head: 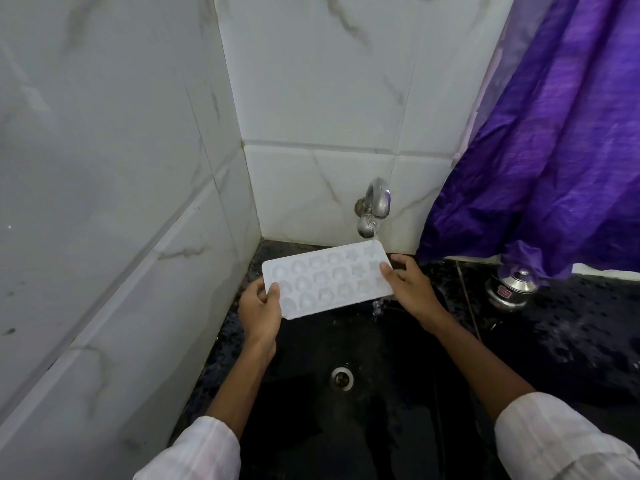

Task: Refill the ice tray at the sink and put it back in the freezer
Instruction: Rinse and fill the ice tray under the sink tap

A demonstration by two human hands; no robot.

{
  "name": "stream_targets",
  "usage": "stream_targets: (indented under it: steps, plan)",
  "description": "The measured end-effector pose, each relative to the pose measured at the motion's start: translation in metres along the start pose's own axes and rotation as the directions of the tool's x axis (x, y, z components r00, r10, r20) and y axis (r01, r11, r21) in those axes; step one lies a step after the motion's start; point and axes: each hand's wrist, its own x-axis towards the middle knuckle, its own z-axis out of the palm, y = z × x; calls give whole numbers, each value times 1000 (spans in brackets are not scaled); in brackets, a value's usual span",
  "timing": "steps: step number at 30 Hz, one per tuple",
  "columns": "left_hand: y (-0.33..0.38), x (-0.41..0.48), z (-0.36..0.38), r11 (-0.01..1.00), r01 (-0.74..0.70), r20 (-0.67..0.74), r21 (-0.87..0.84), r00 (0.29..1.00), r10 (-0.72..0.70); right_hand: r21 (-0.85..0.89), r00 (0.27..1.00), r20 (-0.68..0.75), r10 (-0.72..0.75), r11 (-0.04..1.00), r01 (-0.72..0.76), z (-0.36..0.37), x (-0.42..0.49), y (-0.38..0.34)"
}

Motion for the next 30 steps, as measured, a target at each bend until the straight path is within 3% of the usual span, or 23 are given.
stream_targets:
  steps: [3,7,11,16,22,25,27,30]
  plan:
    - [-10,-1,0,999,-35,40,42,999,33,-76,999,2,33,997,-33,-4,0,12]
    - [-21,-1,-4,986,-90,95,142,993,77,-53,996,-14,88,995,-89,-7,-9,27]
    - [-25,-1,-8,961,-152,120,230,985,127,-51,996,-71,52,997,-56,-9,-19,36]
    - [-18,-2,-8,945,-253,118,205,965,233,-76,991,-132,-27,997,17,-14,-22,31]
    - [1,-10,-7,866,-493,88,87,869,486,-86,955,-202,-217,975,204,-32,-24,6]
    - [3,-13,-8,807,-577,99,124,817,569,-133,873,-287,-394,919,371,-36,-31,2]
    - [2,-14,-8,766,-607,144,211,794,590,-217,852,-297,-432,899,381,-33,-35,9]
    - [-3,-21,-10,716,-651,157,254,758,633,-253,904,-223,-366,917,309,-29,-41,23]
